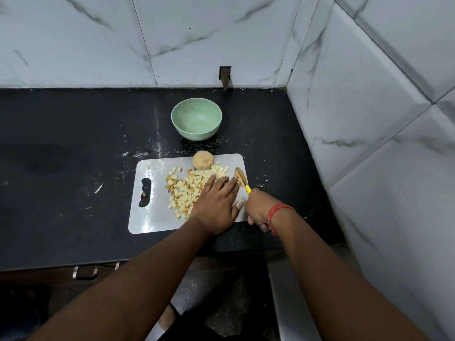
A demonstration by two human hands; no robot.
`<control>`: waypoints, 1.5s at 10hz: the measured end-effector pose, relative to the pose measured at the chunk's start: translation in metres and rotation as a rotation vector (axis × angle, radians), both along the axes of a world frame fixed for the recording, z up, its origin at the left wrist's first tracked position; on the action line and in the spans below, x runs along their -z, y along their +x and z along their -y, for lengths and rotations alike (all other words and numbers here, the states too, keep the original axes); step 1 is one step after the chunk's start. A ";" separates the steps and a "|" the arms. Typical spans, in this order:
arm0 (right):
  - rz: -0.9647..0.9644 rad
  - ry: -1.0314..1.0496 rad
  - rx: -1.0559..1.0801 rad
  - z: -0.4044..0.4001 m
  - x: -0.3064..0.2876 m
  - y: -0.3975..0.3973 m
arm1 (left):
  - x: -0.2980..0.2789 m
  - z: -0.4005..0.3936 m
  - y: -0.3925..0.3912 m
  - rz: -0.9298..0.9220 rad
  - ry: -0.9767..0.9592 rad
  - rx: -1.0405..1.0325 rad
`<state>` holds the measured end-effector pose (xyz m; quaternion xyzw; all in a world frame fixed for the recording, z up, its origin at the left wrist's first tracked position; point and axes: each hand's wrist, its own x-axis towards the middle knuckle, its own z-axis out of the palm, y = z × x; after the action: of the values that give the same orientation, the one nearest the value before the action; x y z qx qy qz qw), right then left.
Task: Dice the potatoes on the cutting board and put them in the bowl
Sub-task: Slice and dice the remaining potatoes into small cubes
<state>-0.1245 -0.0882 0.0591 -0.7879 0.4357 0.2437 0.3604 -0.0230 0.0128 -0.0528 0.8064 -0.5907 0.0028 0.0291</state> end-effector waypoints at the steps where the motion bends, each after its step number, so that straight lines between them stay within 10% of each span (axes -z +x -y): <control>1: -0.102 0.083 0.073 -0.002 0.010 0.002 | 0.001 0.000 0.000 0.012 -0.005 -0.002; 8: 0.044 0.180 0.292 0.001 0.036 0.003 | 0.001 0.001 0.001 0.001 0.034 -0.010; 15: 0.127 0.034 -0.041 -0.013 0.038 -0.047 | 0.003 0.001 0.001 0.012 0.006 -0.011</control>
<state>-0.1712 -0.0756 0.0211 -0.8043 0.3914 0.2082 0.3957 -0.0223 0.0116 -0.0555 0.8096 -0.5865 0.0060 0.0231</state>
